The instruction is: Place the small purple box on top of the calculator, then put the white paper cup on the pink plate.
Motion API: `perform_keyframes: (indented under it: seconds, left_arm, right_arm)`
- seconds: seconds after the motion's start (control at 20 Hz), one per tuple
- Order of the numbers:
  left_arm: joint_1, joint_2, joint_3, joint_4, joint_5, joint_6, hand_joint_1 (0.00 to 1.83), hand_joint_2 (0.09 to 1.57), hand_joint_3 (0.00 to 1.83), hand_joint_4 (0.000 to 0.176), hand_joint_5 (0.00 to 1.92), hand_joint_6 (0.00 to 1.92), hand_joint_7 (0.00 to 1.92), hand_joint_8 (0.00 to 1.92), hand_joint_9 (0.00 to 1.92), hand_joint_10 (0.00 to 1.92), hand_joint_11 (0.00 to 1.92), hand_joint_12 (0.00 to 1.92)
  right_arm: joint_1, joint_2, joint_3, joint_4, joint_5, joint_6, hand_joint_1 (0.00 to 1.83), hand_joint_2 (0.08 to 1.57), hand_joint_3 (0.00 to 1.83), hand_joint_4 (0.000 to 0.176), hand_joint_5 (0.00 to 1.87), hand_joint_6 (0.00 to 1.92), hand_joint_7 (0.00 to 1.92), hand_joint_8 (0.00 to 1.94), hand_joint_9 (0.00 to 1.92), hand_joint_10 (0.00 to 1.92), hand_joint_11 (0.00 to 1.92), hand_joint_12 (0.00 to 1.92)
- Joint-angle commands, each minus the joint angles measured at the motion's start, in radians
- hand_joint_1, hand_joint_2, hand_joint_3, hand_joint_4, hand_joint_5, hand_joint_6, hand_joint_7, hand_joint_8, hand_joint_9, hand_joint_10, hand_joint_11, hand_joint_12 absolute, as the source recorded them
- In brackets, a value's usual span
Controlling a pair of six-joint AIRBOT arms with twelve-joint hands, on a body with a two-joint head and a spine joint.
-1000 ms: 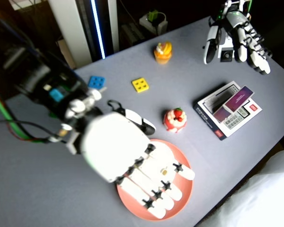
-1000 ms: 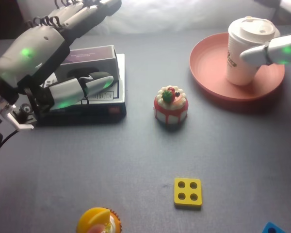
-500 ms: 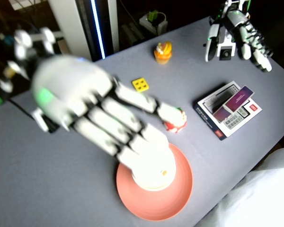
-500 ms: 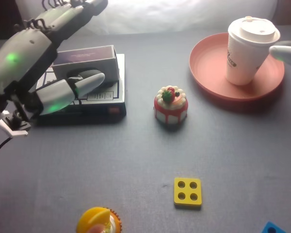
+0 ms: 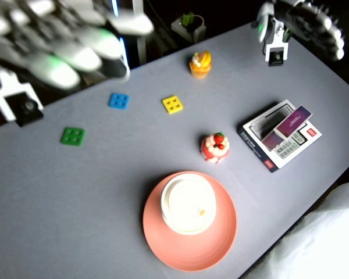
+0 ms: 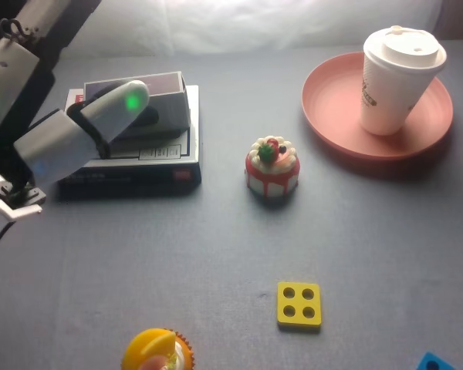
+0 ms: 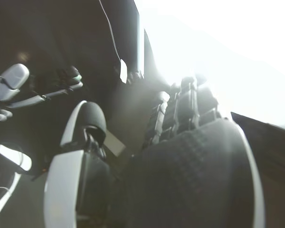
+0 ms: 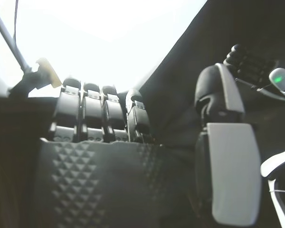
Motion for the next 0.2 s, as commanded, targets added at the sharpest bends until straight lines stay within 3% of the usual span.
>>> perform_keyframes:
  seconds: [0.0, 0.05, 0.1, 0.15]
  left_arm:
    - [-0.01, 0.007, -0.01, 0.0, -0.153, 0.003, 0.53, 1.4, 0.01, 0.108, 0.0, 0.0, 0.0, 0.0, 0.0, 0.0, 0.0, 0.11]
    - [-0.009, 0.006, -0.012, 0.004, -0.162, 0.003, 0.74, 1.39, 0.01, 0.118, 0.0, 0.0, 0.0, 0.0, 0.01, 0.0, 0.0, 0.2]
    - [-0.007, 0.006, -0.015, 0.005, -0.174, 0.003, 0.78, 1.39, 0.0, 0.124, 0.0, 0.0, 0.0, 0.0, 0.0, 0.0, 0.0, 0.04]
    - [-0.003, 0.007, -0.017, 0.006, -0.187, 0.003, 0.78, 1.39, 0.0, 0.124, 0.0, 0.0, 0.0, 0.0, 0.0, 0.0, 0.0, 0.04]
  right_arm:
    - [0.002, 0.01, 0.002, 0.003, 0.144, 0.008, 0.57, 1.1, 0.0, 0.102, 0.0, 0.0, 0.0, 0.0, 0.0, 0.0, 0.0, 0.0]
    - [-0.002, 0.012, 0.001, 0.001, 0.144, 0.009, 0.53, 1.1, 0.0, 0.052, 0.0, 0.0, 0.0, 0.0, 0.0, 0.0, 0.0, 0.0]
    - [-0.002, 0.012, -0.001, 0.001, 0.145, 0.015, 0.5, 1.12, 0.01, 0.042, 0.0, 0.0, 0.0, 0.0, 0.0, 0.0, 0.0, 0.0]
    - [-0.001, 0.012, -0.003, -0.004, 0.145, 0.017, 0.5, 1.12, 0.01, 0.042, 0.0, 0.0, 0.0, 0.0, 0.0, 0.0, 0.0, 0.0]
